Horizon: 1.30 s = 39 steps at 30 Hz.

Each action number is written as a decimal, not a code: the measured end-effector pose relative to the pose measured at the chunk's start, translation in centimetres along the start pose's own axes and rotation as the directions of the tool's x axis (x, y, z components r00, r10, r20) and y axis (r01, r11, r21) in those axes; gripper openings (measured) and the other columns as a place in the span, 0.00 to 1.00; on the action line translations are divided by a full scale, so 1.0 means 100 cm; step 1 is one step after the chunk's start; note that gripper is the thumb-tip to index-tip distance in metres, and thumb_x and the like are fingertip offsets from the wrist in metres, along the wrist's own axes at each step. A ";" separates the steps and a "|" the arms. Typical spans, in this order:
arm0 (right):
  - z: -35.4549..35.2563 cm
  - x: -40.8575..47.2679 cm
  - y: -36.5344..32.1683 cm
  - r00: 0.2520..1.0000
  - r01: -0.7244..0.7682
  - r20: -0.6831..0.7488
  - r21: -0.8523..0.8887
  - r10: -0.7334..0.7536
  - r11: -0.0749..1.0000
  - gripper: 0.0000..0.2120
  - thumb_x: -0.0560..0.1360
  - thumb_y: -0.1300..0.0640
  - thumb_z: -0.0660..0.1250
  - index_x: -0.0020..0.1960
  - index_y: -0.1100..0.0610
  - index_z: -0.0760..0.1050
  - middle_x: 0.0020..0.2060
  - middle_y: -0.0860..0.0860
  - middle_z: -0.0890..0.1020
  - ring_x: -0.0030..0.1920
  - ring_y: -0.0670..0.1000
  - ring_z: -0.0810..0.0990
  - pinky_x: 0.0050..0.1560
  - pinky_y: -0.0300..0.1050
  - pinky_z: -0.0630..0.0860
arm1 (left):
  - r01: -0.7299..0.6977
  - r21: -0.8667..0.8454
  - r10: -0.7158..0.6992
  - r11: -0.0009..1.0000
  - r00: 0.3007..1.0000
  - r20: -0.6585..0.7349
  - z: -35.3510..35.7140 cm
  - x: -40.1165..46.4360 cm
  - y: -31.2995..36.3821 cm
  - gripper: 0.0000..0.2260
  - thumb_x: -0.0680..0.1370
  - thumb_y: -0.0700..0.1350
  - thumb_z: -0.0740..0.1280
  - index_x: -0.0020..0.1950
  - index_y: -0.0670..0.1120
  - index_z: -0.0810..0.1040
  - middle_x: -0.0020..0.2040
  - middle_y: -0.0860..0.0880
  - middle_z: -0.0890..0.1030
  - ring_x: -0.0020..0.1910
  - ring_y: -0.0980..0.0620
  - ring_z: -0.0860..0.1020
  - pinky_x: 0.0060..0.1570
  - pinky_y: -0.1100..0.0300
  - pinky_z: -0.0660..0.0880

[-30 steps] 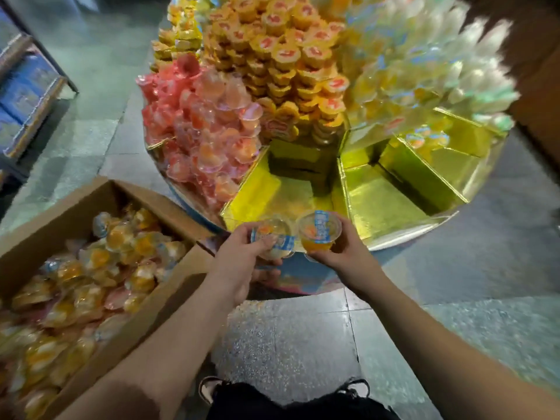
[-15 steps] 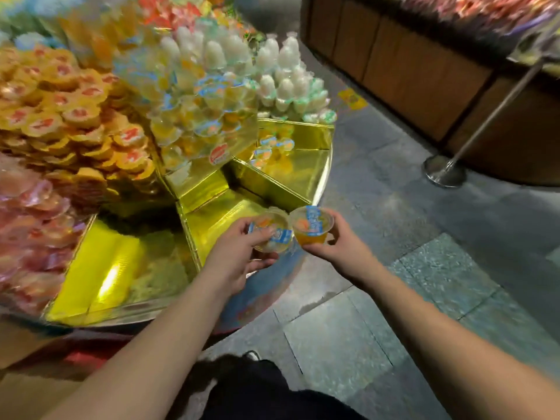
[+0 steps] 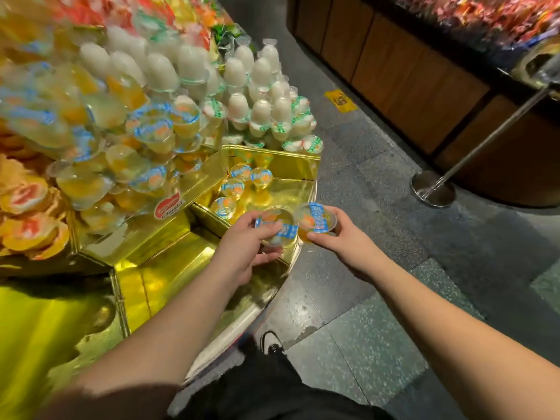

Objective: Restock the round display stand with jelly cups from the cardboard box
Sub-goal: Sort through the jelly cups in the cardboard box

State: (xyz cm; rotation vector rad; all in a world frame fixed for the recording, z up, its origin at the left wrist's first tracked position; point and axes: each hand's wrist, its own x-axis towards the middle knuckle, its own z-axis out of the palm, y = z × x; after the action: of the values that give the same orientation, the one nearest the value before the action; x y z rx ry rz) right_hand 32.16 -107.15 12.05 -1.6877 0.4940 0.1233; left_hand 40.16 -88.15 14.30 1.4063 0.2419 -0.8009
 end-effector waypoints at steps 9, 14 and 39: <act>0.007 0.105 -0.010 0.998 -0.053 0.035 -0.132 0.058 0.990 0.32 0.63 0.38 0.78 0.62 0.44 0.70 0.58 0.46 0.81 0.58 0.47 0.81 0.65 0.52 0.74 | 0.020 0.041 -0.015 0.999 0.993 -0.115 -0.015 0.080 0.023 0.16 0.77 0.44 0.73 0.63 0.50 0.76 0.50 0.46 0.84 0.33 0.52 0.81 0.35 0.59 0.79; 0.014 0.151 -0.003 0.986 -0.078 0.129 -0.228 0.109 0.970 0.25 0.72 0.48 0.76 0.61 0.47 0.66 0.53 0.42 0.78 0.51 0.39 0.77 0.53 0.32 0.74 | 0.035 -0.099 -0.059 0.994 0.967 -0.249 -0.018 0.118 0.009 0.13 0.78 0.41 0.71 0.61 0.50 0.75 0.51 0.48 0.82 0.37 0.54 0.81 0.41 0.58 0.78; 0.039 0.335 0.094 0.788 -0.508 0.315 -0.154 0.529 0.848 0.32 0.56 0.40 0.80 0.54 0.42 0.70 0.56 0.59 0.82 0.48 0.58 0.81 0.49 0.57 0.77 | -0.126 -0.594 -0.479 0.794 0.472 -0.740 0.033 0.255 -0.058 0.27 0.75 0.41 0.73 0.71 0.44 0.66 0.64 0.47 0.73 0.54 0.47 0.76 0.51 0.56 0.73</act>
State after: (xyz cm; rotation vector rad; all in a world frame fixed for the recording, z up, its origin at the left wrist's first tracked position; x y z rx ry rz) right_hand 59.42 -112.73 -9.19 -1.5030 0.6804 0.8378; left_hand 53.94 -100.04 -4.82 1.0597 1.3799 -0.0338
